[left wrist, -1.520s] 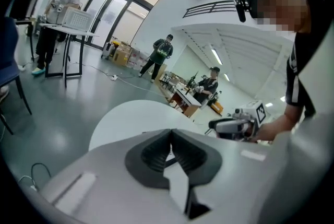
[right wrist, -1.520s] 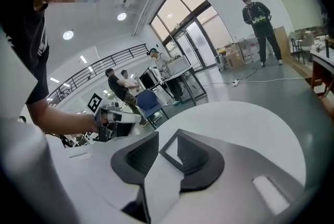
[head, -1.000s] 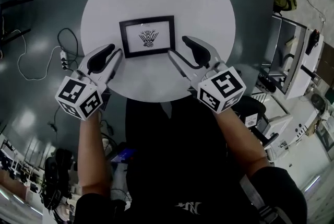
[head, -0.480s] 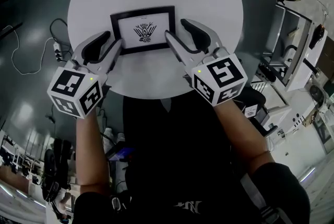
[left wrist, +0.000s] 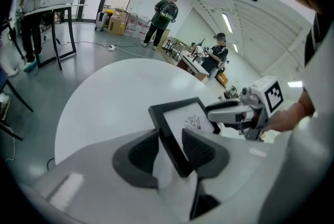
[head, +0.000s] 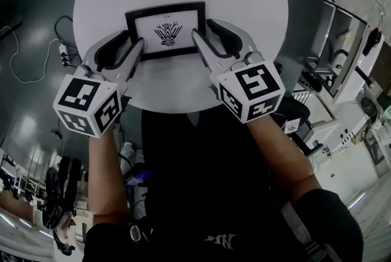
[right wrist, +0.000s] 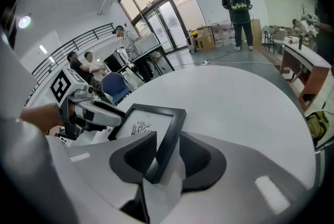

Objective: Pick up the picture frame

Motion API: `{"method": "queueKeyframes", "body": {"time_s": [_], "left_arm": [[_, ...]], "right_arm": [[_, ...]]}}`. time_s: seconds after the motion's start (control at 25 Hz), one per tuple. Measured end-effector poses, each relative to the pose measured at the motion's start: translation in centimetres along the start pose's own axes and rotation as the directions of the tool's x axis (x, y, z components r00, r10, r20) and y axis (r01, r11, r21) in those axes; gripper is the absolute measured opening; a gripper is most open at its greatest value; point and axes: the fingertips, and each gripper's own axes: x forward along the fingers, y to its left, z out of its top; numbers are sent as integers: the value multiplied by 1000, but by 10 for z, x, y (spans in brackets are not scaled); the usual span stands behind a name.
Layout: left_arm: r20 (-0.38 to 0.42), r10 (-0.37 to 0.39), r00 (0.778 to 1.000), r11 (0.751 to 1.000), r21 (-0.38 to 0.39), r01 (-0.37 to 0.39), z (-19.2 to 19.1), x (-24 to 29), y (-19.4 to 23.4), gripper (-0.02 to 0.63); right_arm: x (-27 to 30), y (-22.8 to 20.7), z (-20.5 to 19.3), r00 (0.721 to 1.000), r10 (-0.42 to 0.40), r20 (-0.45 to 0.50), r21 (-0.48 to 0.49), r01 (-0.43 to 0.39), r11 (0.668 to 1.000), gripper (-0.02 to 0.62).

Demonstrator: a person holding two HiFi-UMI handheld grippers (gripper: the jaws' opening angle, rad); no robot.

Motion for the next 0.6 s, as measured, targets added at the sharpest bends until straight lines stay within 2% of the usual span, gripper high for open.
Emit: {"method": "queueKeyframes", "body": {"time_s": [0.2,0.6], "left_arm": [[2,3,1000,1000,-5,-3,0,1,1,126],[8,43,999,999,-4,-43,-1,3,3,106]], "right_arm": [[1,0,-1,1000,-21,-6,-16,21,1000,101],[2,-1,-3,999,-51,1,-25,51,998,103]]}}
